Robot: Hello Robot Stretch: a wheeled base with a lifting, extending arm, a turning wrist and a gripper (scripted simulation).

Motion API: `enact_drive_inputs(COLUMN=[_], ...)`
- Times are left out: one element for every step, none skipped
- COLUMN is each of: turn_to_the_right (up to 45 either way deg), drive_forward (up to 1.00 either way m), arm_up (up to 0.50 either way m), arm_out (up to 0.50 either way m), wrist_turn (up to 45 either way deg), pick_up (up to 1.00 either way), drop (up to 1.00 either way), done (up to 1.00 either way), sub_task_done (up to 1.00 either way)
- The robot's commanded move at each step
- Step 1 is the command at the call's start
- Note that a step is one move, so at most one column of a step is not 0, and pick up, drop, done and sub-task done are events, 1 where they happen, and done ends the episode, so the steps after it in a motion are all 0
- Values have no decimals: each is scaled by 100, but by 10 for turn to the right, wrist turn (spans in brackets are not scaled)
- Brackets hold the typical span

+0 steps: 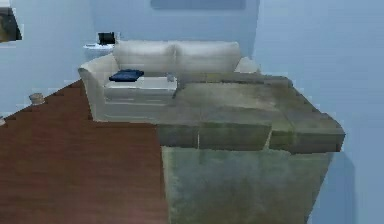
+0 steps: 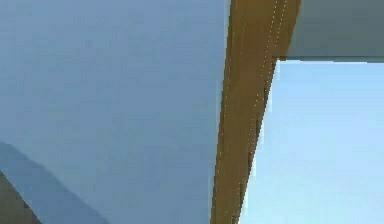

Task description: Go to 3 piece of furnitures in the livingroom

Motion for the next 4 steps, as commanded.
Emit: enact_drive_inputs(turn_to_the_right=[0,-450,-240,0], drive_forward=[30,0,0,75], arm_up=[0,0,0,0], arm_out=[0,0,0,0], wrist_turn=[0,0,0,0], pick_up=[0,0,0,0], drop=[0,0,0,0], done=[0,0,0,0], sub_task_done=[0,0,0,0])
